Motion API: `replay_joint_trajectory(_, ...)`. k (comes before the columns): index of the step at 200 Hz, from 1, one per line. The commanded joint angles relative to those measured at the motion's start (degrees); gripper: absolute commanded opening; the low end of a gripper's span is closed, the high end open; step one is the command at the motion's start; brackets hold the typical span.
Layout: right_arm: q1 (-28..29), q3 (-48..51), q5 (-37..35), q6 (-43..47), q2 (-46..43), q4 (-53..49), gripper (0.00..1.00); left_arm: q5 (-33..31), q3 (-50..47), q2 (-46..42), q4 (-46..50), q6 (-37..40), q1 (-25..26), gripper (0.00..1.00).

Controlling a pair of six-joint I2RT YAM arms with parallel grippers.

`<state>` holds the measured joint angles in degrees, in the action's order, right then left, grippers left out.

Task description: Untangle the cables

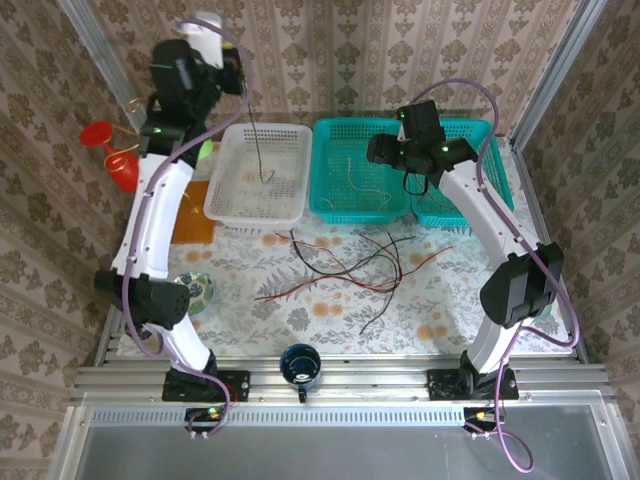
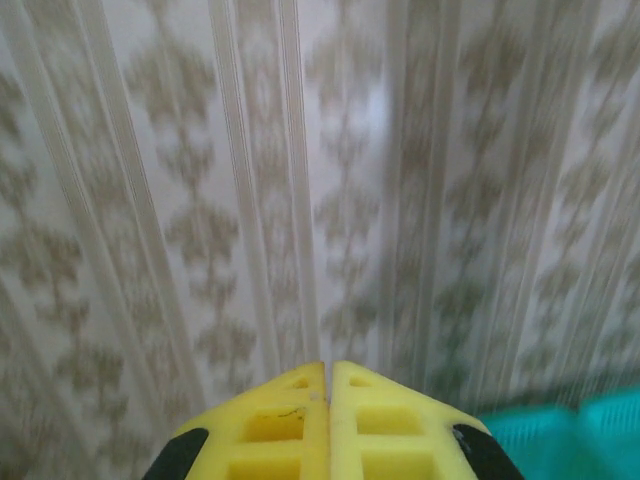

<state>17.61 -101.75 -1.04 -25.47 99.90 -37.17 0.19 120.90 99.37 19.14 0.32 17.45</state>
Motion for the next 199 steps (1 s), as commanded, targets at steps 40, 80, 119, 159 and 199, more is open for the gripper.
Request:
replay_joint_trajectory(40, -0.80, 2.50, 1.04, -0.53, -4.14, 1.39, 0.73, -12.42, -16.24, 8.12, 9.85, 8.14, 6.38, 0.00)
replay_joint_trajectory(80, -0.90, 3.78, 1.24, -0.47, -5.22, 1.08, 0.74, -12.44, -12.86, 19.20, 19.00, 4.49, 6.11, 0.00)
replay_joint_trajectory(119, -1.16, 5.41, 1.03, -0.31, -6.61, 1.26, 0.74, -7.56, -8.92, 25.05, 24.70, -1.78, 3.20, 0.00)
replay_joint_trajectory(159, -1.23, 5.61, 1.12, -0.35, -6.67, 1.16, 0.73, 0.34, -9.68, 25.98, 24.52, -7.63, 0.15, 0.00)
replay_joint_trajectory(199, -1.23, 5.82, 1.72, -0.74, -6.65, 0.92, 0.73, -0.82, -8.04, 28.06, 27.94, -6.45, 0.74, 0.19)
